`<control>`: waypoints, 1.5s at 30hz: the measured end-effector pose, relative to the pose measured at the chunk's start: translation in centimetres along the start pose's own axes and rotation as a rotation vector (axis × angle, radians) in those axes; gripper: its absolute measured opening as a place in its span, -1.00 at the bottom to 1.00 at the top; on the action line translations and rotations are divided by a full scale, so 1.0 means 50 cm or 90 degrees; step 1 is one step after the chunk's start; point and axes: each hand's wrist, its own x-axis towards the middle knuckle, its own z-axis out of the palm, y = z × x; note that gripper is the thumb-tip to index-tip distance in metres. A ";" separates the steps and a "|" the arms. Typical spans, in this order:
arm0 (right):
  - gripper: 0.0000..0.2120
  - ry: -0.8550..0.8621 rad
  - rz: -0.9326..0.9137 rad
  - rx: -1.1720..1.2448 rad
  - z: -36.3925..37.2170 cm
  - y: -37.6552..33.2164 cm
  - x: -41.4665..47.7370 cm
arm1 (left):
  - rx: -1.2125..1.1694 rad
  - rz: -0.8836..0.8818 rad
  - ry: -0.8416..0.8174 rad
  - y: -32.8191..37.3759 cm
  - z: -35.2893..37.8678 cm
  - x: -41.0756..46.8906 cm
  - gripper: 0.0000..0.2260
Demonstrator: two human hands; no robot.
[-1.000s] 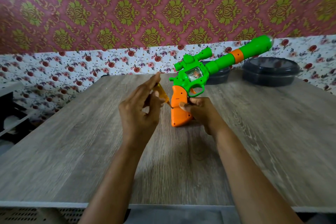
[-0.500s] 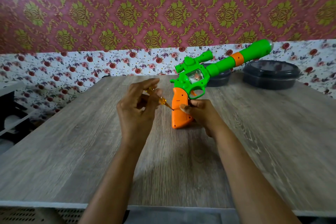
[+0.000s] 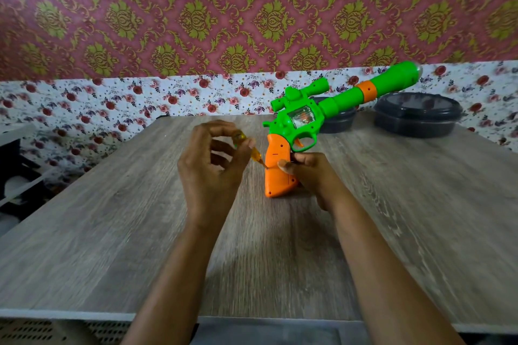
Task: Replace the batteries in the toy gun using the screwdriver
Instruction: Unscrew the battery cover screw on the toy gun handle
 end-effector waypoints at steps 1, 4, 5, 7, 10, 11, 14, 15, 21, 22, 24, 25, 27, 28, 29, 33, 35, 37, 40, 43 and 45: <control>-0.89 0.005 -0.001 -0.003 0.000 0.001 0.001 | -0.011 -0.015 0.009 0.001 0.000 0.001 -0.77; -0.93 0.007 0.001 -0.001 0.001 0.001 0.002 | -0.035 -0.032 0.010 -0.001 0.002 -0.001 -0.75; -0.93 0.007 0.004 0.002 0.002 0.001 0.002 | -0.038 -0.029 0.004 0.000 0.003 -0.001 -0.74; -0.92 0.008 0.006 0.004 0.001 -0.001 0.001 | -0.032 -0.012 -0.014 -0.001 0.003 -0.003 -0.71; -0.88 0.005 0.016 0.005 0.000 -0.003 -0.001 | -0.019 0.011 -0.036 -0.004 0.003 -0.002 -0.74; -0.86 0.001 0.021 0.007 0.001 -0.004 -0.002 | -0.020 0.011 -0.040 -0.005 0.003 -0.002 -0.74; -0.79 -0.008 0.023 0.021 0.000 -0.007 -0.005 | -0.029 0.016 -0.053 -0.009 0.007 -0.004 -0.67; -0.77 -0.009 0.021 0.019 0.000 -0.009 -0.006 | -0.026 0.026 -0.057 -0.011 0.007 -0.004 -0.66; -0.76 -0.004 0.031 0.016 0.002 -0.010 -0.007 | 0.014 0.057 -0.060 -0.005 0.006 -0.003 -0.81; -0.76 -0.003 0.033 0.015 0.002 -0.009 -0.005 | 0.011 0.054 -0.058 -0.003 0.006 -0.003 -0.82; -0.78 -0.003 0.031 0.014 0.002 -0.007 -0.004 | 0.004 0.040 -0.051 -0.002 0.006 -0.004 -0.80; -0.80 -0.002 0.025 0.014 0.002 -0.007 -0.003 | -0.001 0.032 -0.041 -0.002 0.006 -0.004 -0.79; -0.80 -0.003 0.013 0.008 0.000 -0.006 -0.002 | -0.027 0.017 -0.003 -0.002 0.005 -0.002 -0.80; -0.79 -0.003 0.010 0.003 0.000 -0.004 -0.001 | -0.053 0.009 0.022 -0.001 0.005 0.000 -0.82; -0.80 -0.003 0.009 -0.001 0.000 -0.004 -0.001 | -0.084 -0.009 0.047 -0.004 0.003 0.002 -0.84; -0.77 0.009 -0.015 -0.036 0.006 0.000 0.006 | -0.196 -0.247 0.124 -0.028 0.000 0.007 -0.90; -0.80 0.019 -0.055 -0.089 0.013 0.000 0.011 | -0.214 -0.415 0.079 -0.041 0.008 0.001 -0.89; -0.87 0.026 -0.113 -0.151 0.023 -0.005 0.011 | -0.222 -0.565 0.037 -0.049 0.019 -0.005 -0.84; -0.81 0.065 -0.172 -0.249 0.039 -0.018 -0.004 | -0.290 -0.758 0.036 -0.052 0.029 -0.004 -0.84; -0.68 0.102 -0.256 -0.350 0.053 -0.040 -0.035 | -0.374 -0.886 -0.037 -0.051 0.034 -0.005 -0.77; -0.66 0.108 -0.302 -0.472 0.056 -0.055 -0.056 | -0.404 -0.926 -0.067 -0.049 0.034 -0.006 -0.76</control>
